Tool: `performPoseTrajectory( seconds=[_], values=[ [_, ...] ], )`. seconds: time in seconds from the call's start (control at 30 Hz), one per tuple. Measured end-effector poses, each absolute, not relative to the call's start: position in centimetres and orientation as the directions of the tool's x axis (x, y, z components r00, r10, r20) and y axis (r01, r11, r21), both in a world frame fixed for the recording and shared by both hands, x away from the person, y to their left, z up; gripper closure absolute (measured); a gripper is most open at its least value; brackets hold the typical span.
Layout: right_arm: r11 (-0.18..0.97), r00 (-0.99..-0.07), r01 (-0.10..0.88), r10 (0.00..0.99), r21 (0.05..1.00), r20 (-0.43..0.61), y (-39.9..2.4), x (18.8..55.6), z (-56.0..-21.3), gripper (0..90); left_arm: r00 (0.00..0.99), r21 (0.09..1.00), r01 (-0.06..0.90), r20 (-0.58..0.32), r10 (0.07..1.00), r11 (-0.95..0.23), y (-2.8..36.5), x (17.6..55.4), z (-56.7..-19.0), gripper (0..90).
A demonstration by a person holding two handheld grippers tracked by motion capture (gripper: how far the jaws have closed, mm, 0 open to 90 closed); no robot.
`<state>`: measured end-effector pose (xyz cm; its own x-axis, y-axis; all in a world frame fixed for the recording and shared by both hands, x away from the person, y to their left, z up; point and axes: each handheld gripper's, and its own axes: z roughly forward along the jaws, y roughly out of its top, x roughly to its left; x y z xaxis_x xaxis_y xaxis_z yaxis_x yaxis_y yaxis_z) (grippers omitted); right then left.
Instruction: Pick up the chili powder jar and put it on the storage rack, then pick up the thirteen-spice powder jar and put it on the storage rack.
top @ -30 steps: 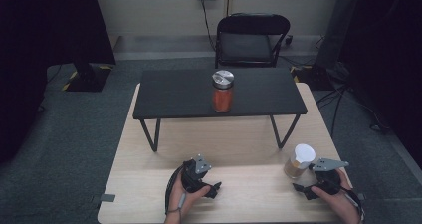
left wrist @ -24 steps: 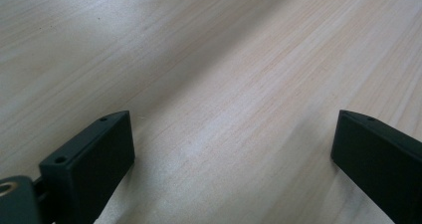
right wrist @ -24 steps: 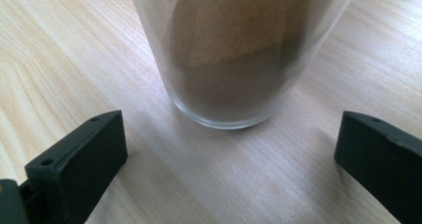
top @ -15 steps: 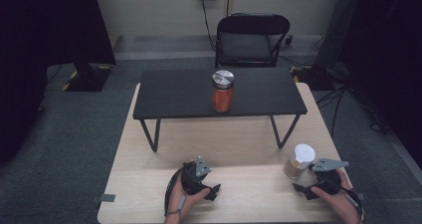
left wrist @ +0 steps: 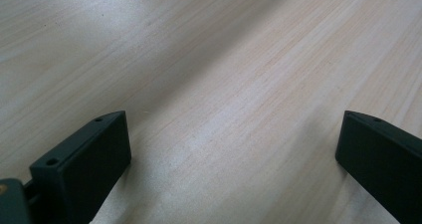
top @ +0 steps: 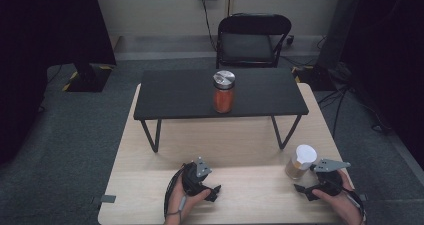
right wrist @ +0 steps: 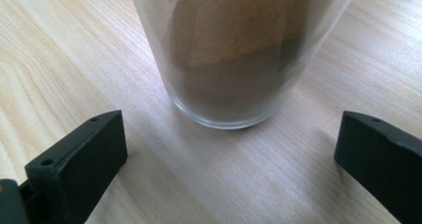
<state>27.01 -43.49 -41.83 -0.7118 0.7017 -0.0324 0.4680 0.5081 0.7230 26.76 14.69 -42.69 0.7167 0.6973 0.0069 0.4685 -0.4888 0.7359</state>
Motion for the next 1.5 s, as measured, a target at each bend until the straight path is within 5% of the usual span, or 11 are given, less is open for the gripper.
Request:
performPoseTrajectory(
  seconds=[1.5],
  values=[
    [0.444, -0.660, 0.475, 0.751, 0.760, -0.026, -42.5, 26.1, -39.8, 1.1, 0.717, 0.736, 0.469, 0.005, 0.697, -0.488, 14.7, 26.8, -42.7, 0.2]
  ],
)
